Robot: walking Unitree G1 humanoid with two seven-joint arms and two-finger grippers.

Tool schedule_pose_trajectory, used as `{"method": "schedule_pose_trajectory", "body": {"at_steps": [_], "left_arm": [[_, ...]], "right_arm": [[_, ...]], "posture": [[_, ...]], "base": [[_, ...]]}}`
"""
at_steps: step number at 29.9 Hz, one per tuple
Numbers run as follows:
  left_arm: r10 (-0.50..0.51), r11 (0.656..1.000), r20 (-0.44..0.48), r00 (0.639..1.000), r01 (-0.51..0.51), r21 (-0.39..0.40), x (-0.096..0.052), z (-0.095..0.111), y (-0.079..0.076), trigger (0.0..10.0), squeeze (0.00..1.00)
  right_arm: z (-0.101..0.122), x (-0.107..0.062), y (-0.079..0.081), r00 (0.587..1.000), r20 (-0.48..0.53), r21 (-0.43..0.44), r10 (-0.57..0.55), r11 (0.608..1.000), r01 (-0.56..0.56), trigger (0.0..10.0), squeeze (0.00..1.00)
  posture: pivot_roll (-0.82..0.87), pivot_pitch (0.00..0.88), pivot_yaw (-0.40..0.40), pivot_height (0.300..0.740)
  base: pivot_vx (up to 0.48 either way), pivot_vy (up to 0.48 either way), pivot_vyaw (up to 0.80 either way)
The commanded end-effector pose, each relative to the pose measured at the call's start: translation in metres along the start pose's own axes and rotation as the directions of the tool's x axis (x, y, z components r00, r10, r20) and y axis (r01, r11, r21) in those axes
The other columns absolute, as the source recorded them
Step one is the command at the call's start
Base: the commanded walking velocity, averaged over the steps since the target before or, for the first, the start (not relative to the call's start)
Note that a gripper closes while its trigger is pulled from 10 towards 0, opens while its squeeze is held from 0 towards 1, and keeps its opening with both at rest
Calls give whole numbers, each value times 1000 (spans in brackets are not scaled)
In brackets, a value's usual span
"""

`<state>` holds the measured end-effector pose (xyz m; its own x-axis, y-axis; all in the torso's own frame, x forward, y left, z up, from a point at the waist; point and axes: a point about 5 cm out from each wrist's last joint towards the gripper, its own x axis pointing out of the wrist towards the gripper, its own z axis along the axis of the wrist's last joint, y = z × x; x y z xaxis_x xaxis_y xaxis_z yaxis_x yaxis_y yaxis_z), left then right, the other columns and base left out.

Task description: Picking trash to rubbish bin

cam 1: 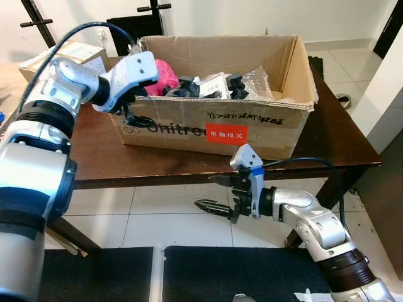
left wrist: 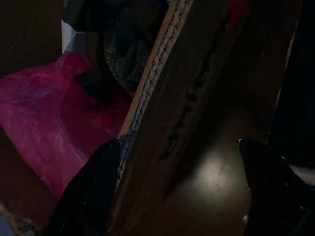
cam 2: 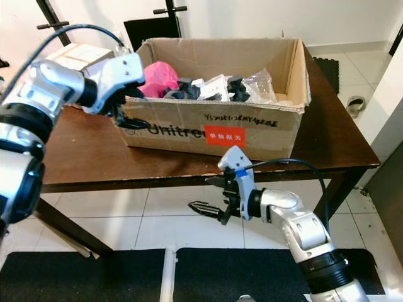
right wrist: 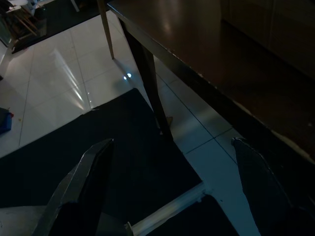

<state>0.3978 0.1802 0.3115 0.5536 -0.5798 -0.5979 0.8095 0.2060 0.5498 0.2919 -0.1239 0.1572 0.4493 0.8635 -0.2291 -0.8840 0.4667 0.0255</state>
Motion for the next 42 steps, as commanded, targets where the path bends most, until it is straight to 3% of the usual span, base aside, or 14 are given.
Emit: {"method": "schedule_pose_trajectory", "body": {"at_steps": [1, 6, 7, 9, 10, 12, 28, 29, 31, 33, 35, 38, 39, 42], "left_arm": [[-61, 998, -65, 996, 60, -27, 11, -16, -12, 10000, 0], [-59, 998, -32, 998, 58, -36, 8, -11, -9, 10000, 0], [-71, 997, -54, 996, 69, -41, 7, -14, -10, 5765, 0], [-74, 997, -61, 995, 71, -44, 7, -14, -10, 5765, 0], [-74, 996, -65, 995, 71, -45, 7, -15, -10, 2275, 0], [-75, 996, -66, 995, 72, -50, 7, -16, -10, 0, 0], [-162, 981, 123, 979, 173, -92, -4, 11, -4, 0, 0], [-166, 981, 174, 971, 181, -76, -9, 20, 0, 10000, 0], [-165, 981, 207, 964, 182, -65, -14, 27, 3, 10000, 0], [-84, 994, 281, 956, 102, -50, -25, 42, 13, 10000, 906], [22, 999, 287, 958, -13, -35, -31, 49, 22, 10000, 965], [144, 989, 235, 961, -147, -2, -32, 48, 28, 10000, 859], [226, 972, 153, 962, -234, 37, -30, 42, 30, 10000, 0], [324, 940, -39, 945, -317, 130, -17, 18, 27, 10000, 0]], "right_arm": [[-6, 2, 3, 1000, -10, 7, 11, 1000, -11, 10000, 0], [-5, 0, 5, 1000, 4, 17, 20, 1000, -20, 10000, 0], [-4, -1, 4, 1000, 7, 19, 20, 1000, -20, 10000, 0], [-5, -1, 4, 1000, 7, 20, 20, 1000, -20, 10000, 0], [-5, -1, 3, 1000, 6, 20, 18, 1000, -19, 10000, 0], [-5, -1, 2, 1000, 6, 20, 18, 1000, -18, 10000, 0], [-3, -5, -3, 1000, 8, 18, 2, 1000, -2, 10000, 0], [-2, -6, -4, 1000, 11, 18, -3, 1000, 2, 10000, 0], [-2, -7, -5, 1000, 12, 19, -5, 1000, 5, 10000, 0], [-2, -8, -5, 1000, 15, 20, -8, 1000, 7, 10000, 0], [-2, -8, -5, 1000, 17, 22, -7, 1000, 6, 10000, 0], [-2, -8, -5, 1000, 19, 23, -6, 1000, 6, 10000, 0], [-2, -7, -5, 1000, 19, 23, -6, 1000, 6, 10000, 0], [-3, -4, -5, 1000, 20, 25, -3, 1000, 2, 10000, 0]], "posture": [[-75, 147, 112, 740], [-74, 146, 108, 740], [-72, 147, 109, 740], [-72, 147, 109, 740], [-69, 146, 107, 740], [-69, 146, 107, 740], [-72, 152, 107, 740], [-73, 154, 108, 740], [-72, 155, 108, 740], [-70, 155, 108, 740], [-68, 154, 107, 740], [-68, 154, 107, 740], [-61, 153, 106, 740], [-57, 156, 106, 740]], "base": [[0, 0, 0], [0, 0, 0], [0, 0, 0], [0, 0, 0], [0, 0, 0], [0, 0, 0], [0, 0, 0], [0, 0, 0], [0, 0, 0], [0, 0, 0], [0, 0, 0], [0, 0, 0], [0, 0, 0], [0, 0, 0]]}}
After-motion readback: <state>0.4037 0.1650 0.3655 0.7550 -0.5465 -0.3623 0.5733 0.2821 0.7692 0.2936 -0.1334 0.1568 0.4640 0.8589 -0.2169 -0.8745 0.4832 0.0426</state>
